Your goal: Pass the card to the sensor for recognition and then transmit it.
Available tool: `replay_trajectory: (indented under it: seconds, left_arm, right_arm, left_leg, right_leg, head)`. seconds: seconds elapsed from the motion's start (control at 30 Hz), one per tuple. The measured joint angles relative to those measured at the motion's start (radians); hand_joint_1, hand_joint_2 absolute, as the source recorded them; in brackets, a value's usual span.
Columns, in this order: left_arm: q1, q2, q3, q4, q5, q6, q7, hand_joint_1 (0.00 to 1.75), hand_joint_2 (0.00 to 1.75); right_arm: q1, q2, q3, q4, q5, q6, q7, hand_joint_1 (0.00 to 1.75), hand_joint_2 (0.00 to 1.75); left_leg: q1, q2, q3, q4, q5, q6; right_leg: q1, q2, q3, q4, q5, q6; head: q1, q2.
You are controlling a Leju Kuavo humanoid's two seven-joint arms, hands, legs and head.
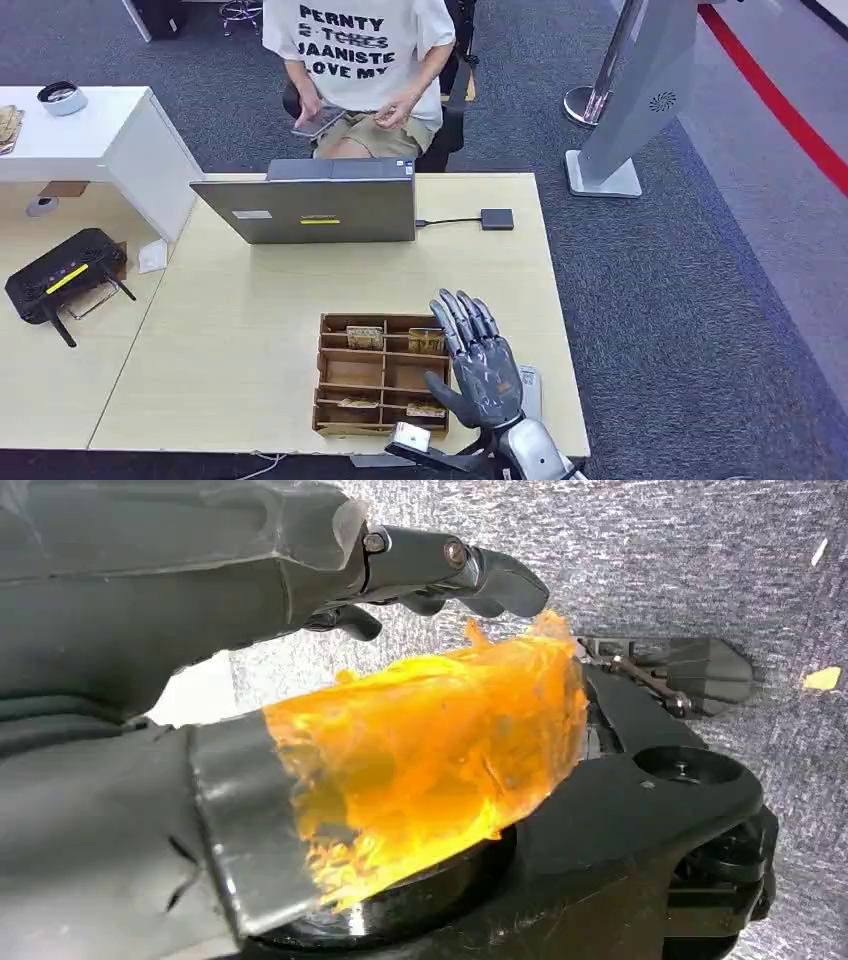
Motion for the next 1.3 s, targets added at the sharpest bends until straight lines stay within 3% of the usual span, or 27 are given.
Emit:
replay_trajectory:
  seconds: [0.1,0.17,0.27,0.37,0.43,0.53,0.67,0.77,0.9,1.0,1.17,1.23,1.3]
  left_arm:
    - [0.0,0.0,0.0,0.0,0.0,0.0,0.0,0.0,0.0]
    - [0.0,0.0,0.0,0.0,0.0,0.0,0.0,0.0,0.0]
    - [0.0,0.0,0.0,0.0,0.002,0.0,-0.001,0.0,0.0]
    - [0.0,0.0,0.0,0.0,0.005,0.001,-0.004,0.0,0.0]
    - [0.0,0.0,0.0,0.0,0.009,0.001,-0.01,0.0,0.0]
    - [0.001,0.001,0.001,0.0,0.014,0.0,-0.018,0.0,0.0]
    - [0.001,0.002,0.003,0.0,0.019,-0.001,-0.024,0.0,0.0]
    - [0.001,0.004,0.009,0.0,0.024,-0.002,-0.03,0.0,0.0]
    - [0.0,0.008,0.018,0.0,0.024,-0.006,-0.034,0.0,0.0]
    - [0.0,0.011,0.02,0.0,0.024,-0.006,-0.034,0.0,0.0]
    - [0.0,0.011,0.024,0.0,0.023,-0.004,-0.034,0.0,0.0]
    - [0.0,0.011,0.024,0.0,0.022,-0.003,-0.034,0.0,0.0]
    - [0.0,0.011,0.024,0.0,0.021,-0.002,-0.034,0.0,0.0]
  right_arm:
    - [0.0,0.0,-0.004,-0.003,0.0,0.0,0.0,0.16,1.75]
    - [0.0,0.0,-0.007,-0.004,-0.004,0.001,0.0,0.33,1.75]
    - [0.0,0.0,-0.007,-0.004,-0.022,0.002,-0.004,0.35,1.75]
    - [0.007,0.0,-0.01,-0.025,-0.119,0.002,-0.044,0.42,1.75]
    - [0.023,-0.006,-0.015,-0.084,-0.256,0.014,-0.098,0.47,1.75]
    - [0.049,-0.03,-0.023,-0.208,-0.473,0.103,-0.176,0.45,1.75]
    - [0.082,-0.061,-0.03,-0.326,-0.591,0.2,-0.228,0.4,1.75]
    - [0.112,-0.092,-0.035,-0.384,-0.719,0.339,-0.28,0.4,1.75]
    - [0.138,-0.126,-0.035,-0.401,-0.756,0.441,-0.302,0.42,1.75]
    - [0.145,-0.145,-0.026,-0.39,-0.753,0.472,-0.303,0.47,1.75]
    - [0.141,-0.164,0.016,-0.339,-0.713,0.478,-0.294,0.58,1.75]
    - [0.136,-0.17,0.027,-0.316,-0.682,0.462,-0.29,0.54,1.75]
    - [0.129,-0.174,0.04,-0.294,-0.642,0.437,-0.28,0.63,1.75]
  left_leg:
    - [0.0,0.0,0.0,0.0,0.0,0.0]
    - [0.0,0.0,0.0,0.0,0.0,0.0]
    - [0.0,0.0,0.0,0.0,0.0,0.0]
    - [0.0,0.0,0.0,0.0,0.0,0.0]
    - [0.0,0.0,0.0,0.0,0.0,0.0]
    - [0.0,0.0,0.0,0.0,0.0,0.0]
    - [0.0,0.0,0.0,0.0,0.0,0.0]
    - [0.0,0.0,-0.001,0.0,0.0,0.0]
    - [0.0,0.0,-0.001,0.0,0.0,0.0]
    - [0.0,0.0,0.0,0.0,0.0,0.0]
    - [0.0,0.0,-0.001,0.0,0.0,0.0]
    - [0.0,0.0,-0.001,0.0,0.0,0.0]
    - [0.0,0.0,-0.001,0.0,0.0,0.0]
  right_leg:
    - [0.0,0.0,0.0,0.0,0.0,0.0]
    - [0.0,0.0,0.0,0.0,0.0,0.0]
    - [0.0,0.0,0.0,0.0,0.0,0.0]
    - [0.0,0.0,0.0,0.0,0.0,0.0]
    - [0.0,0.0,0.0,0.0,0.0,0.0]
    - [0.0,0.0,0.0,0.0,0.0,0.0]
    - [0.0,0.0,0.0,0.0,0.0,0.0]
    - [0.0,0.0,0.0,0.0,0.0,0.0]
    - [0.0,0.0,0.0,0.0,0.0,0.0]
    - [0.0,0.0,0.0,0.0,0.0,0.0]
    - [0.0,0.0,0.0,0.0,0.0,0.0]
    - [0.0,0.0,0.0,0.0,0.0,0.0]
    - [0.0,0.0,0.0,0.0,0.0,0.0]
  head:
    - [0.0,0.0]
    - [0.0,0.0]
    - [0.0,0.0]
    - [0.0,0.0]
    - [0.0,0.0]
    - [0.0,0.0]
    - [0.0,0.0]
    - [0.0,0.0]
    - [0.0,0.0]
    - [0.0,0.0]
    - [0.0,0.0]
    - [0.0,0.0]
    - [0.0,0.0]
